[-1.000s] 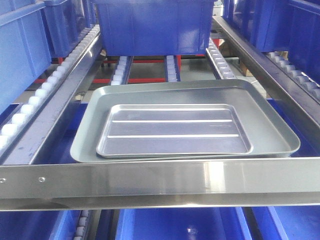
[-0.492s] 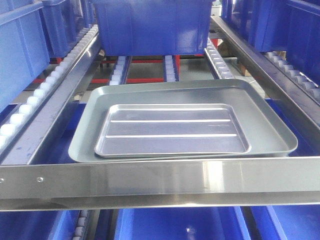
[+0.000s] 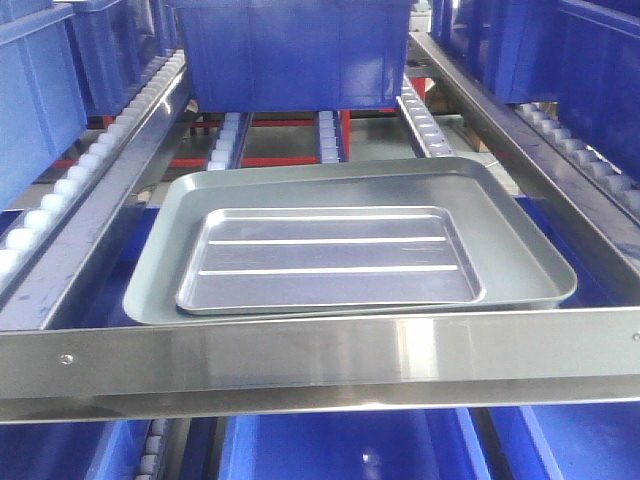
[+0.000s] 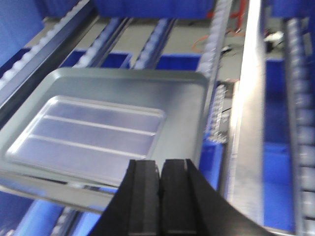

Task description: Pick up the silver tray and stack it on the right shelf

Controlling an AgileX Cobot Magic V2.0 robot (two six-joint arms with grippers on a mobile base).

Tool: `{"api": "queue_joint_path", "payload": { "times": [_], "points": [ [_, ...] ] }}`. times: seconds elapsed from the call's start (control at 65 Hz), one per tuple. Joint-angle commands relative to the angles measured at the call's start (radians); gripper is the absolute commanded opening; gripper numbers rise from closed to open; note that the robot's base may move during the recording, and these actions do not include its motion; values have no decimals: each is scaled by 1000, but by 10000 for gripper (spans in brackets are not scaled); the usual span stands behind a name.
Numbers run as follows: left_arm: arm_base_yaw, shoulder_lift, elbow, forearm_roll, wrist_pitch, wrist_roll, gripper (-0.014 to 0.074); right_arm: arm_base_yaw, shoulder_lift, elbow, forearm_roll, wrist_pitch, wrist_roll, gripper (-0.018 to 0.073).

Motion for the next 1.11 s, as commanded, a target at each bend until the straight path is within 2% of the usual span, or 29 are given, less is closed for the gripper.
{"api": "queue_joint_path", "payload": {
  "times": [0.0, 0.185, 0.323, 0.508, 1.092],
  "points": [
    [2, -2, 26, -11, -92, 3, -80, -82, -82, 7, 74, -69, -108, 57],
    [2, -2, 26, -11, -92, 3, -80, -257, -313, 141, 74, -49, -109, 57],
    [2, -2, 26, -11, -92, 3, -80, -319, -467, 237, 69, -58, -109, 57],
    [2, -2, 26, -11, -92, 3, -80, -333, -513, 316, 69, -146, -109, 57],
    [2, -2, 26, -11, -92, 3, -80, -333, -517, 314, 69, -147, -109, 57]
  ]
}}
